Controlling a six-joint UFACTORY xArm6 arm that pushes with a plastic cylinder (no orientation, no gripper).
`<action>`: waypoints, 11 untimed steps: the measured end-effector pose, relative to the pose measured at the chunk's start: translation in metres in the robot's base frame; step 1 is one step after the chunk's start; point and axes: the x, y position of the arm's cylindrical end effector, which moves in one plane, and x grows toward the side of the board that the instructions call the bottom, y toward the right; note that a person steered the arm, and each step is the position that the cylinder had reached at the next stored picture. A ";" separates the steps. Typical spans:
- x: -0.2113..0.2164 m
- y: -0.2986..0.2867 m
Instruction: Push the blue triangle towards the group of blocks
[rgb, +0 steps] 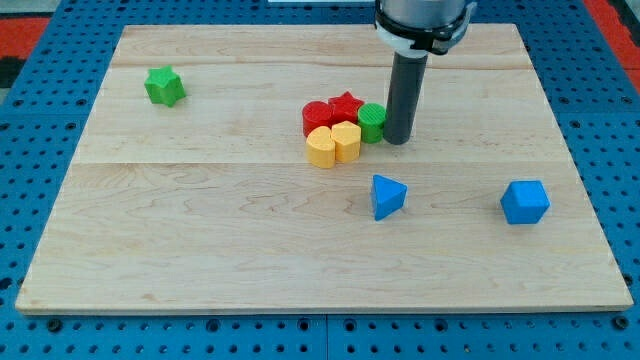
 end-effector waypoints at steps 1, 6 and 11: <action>0.025 -0.002; 0.062 -0.035; 0.147 -0.007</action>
